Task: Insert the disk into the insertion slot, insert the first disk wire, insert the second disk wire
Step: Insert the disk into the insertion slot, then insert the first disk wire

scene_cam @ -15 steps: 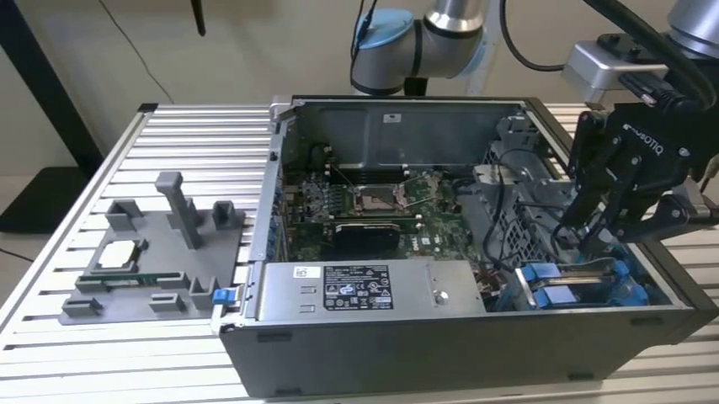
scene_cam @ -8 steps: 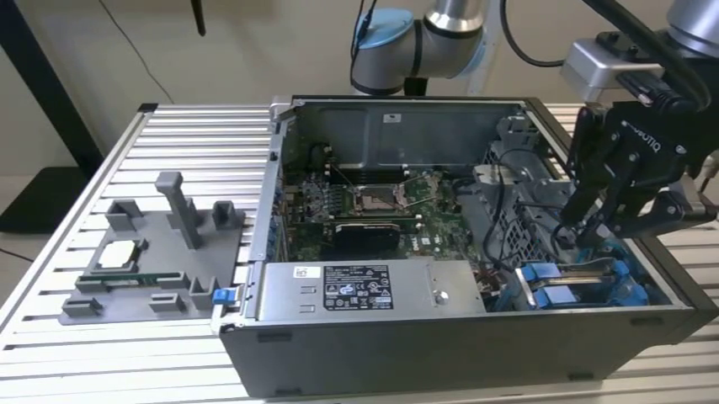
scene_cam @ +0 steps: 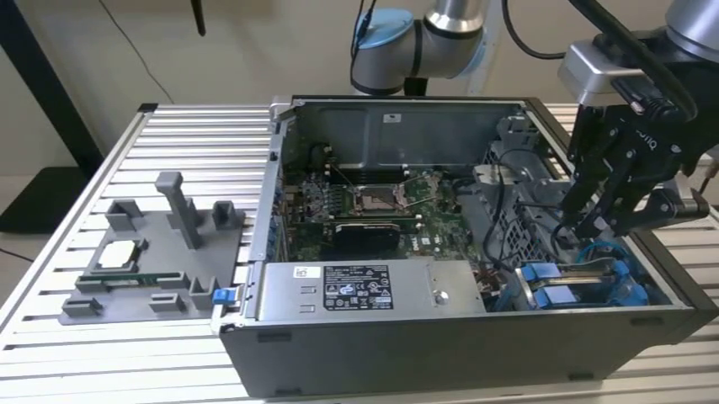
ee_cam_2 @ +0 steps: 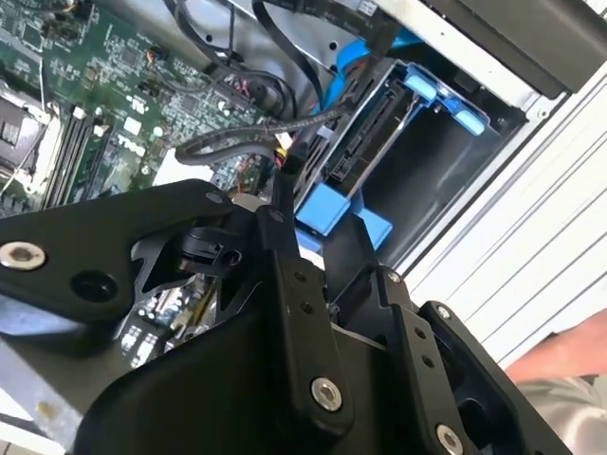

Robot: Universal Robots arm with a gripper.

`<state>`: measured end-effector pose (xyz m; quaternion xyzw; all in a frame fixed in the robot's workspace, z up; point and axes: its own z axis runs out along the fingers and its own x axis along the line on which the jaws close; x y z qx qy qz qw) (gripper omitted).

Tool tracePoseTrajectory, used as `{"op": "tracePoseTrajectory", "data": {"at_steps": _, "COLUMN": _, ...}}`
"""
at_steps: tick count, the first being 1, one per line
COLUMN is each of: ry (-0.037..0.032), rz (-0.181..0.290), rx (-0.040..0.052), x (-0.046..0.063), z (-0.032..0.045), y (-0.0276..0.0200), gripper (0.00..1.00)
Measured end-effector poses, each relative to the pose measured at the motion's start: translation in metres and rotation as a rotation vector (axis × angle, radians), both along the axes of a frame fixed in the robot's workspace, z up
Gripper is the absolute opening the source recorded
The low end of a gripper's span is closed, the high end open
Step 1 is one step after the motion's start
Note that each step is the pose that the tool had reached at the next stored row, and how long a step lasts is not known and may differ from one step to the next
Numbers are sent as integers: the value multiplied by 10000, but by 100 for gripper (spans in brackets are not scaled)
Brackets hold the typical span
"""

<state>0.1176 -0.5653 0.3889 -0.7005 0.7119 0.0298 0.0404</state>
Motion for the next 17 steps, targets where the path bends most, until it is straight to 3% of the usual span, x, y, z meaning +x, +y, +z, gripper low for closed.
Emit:
{"op": "tracePoseTrajectory", "data": {"at_steps": 3, "ry": -169, "rz": 0, "rx": 8, "x": -10, "z": -19, "y": 24, "gripper": 100}}
{"op": "tracePoseTrajectory", "data": {"at_steps": 7, "ry": -231, "rz": 0, "rx": 6, "x": -29, "z": -38, "y": 93, "gripper": 100}}
{"op": "tracePoseTrajectory", "data": {"at_steps": 12, "ry": -415, "rz": 18, "rx": 8, "x": -31, "z": -58, "y": 110, "gripper": 100}}
{"op": "tracePoseTrajectory", "data": {"at_steps": 17, "ry": -450, "rz": 23, "rx": 19, "x": -42, "z": -59, "y": 111, "gripper": 100}}
